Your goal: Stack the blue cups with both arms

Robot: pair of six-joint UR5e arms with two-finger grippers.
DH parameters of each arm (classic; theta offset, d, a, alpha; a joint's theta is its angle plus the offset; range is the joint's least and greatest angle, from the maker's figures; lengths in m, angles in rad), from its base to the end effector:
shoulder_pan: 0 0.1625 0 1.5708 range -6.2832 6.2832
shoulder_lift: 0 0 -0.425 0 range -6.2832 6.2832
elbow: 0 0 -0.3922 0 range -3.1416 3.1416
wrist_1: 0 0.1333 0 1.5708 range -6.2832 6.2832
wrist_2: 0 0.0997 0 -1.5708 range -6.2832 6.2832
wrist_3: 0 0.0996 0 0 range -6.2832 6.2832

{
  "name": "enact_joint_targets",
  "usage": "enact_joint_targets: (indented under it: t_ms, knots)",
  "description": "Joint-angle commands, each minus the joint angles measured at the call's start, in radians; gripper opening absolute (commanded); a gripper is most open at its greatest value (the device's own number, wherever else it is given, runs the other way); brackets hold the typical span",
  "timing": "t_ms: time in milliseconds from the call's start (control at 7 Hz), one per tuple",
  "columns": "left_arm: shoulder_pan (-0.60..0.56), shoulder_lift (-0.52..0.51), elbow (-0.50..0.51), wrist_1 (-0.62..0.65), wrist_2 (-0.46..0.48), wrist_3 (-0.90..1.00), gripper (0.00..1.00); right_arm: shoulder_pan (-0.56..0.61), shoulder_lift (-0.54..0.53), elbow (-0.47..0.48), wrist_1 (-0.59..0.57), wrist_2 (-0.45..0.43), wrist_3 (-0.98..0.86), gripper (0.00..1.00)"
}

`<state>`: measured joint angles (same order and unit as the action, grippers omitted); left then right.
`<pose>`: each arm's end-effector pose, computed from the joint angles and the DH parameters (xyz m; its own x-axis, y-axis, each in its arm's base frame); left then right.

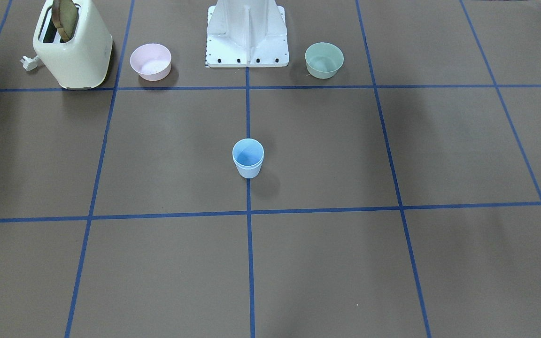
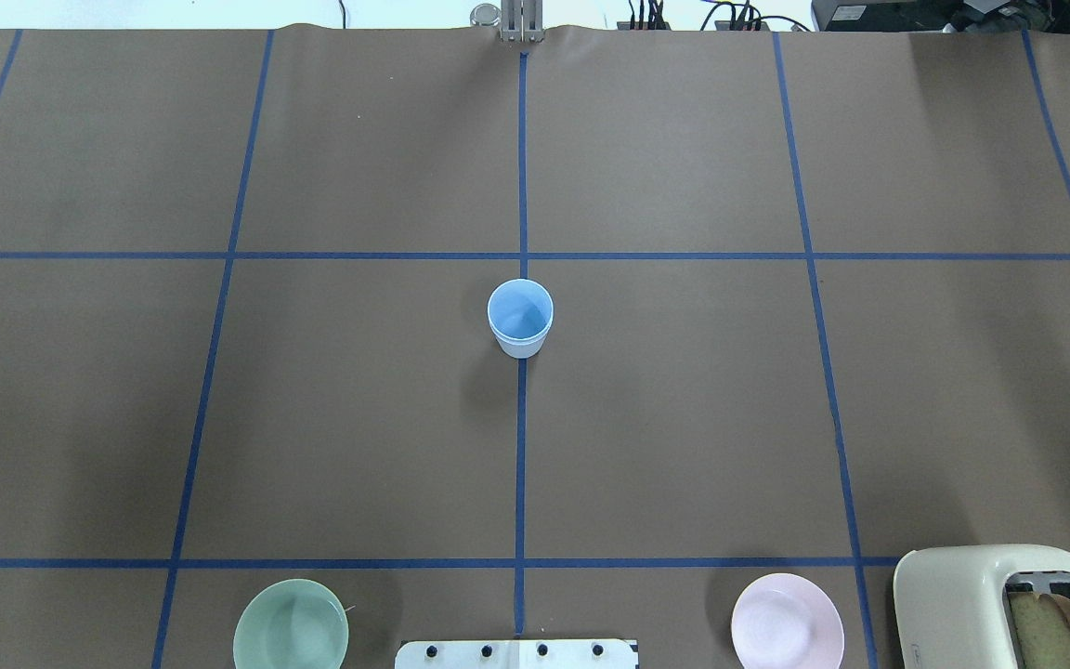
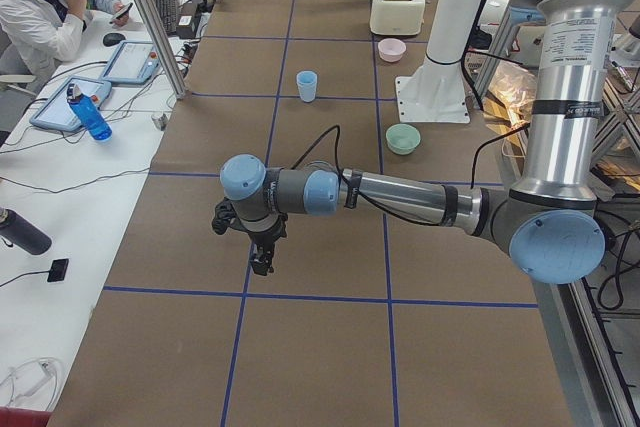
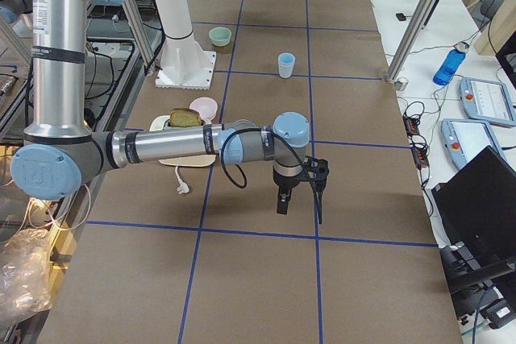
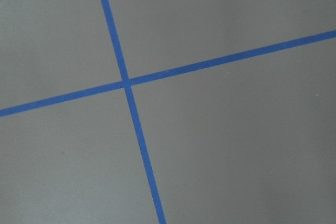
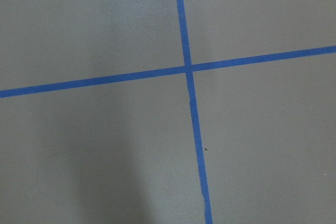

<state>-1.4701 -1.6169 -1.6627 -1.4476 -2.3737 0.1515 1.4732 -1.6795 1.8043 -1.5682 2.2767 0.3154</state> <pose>-0.0102 -0.5124 0.6008 0.6670 0.2296 -0.7088 -0.2035 0.9713 0.1232 0.0244 -0.4561 0.5987 0.7424 0.1577 0.6511 -0.1406 0.9869 -0.0788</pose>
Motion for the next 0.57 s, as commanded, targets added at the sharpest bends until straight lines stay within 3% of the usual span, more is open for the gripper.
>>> enact_joint_targets:
  t_ms: [0, 429]
  knots:
    - [-0.001, 0.005, 0.000, 0.000, 0.001, 0.000, 0.99, 0.002, -0.006, 0.001, -0.001, -0.002, -0.001, 1.00]
    - [-0.006, 0.005, 0.000, 0.000, 0.001, 0.002, 0.99, 0.007, -0.006, 0.001, -0.001, 0.007, 0.001, 1.00]
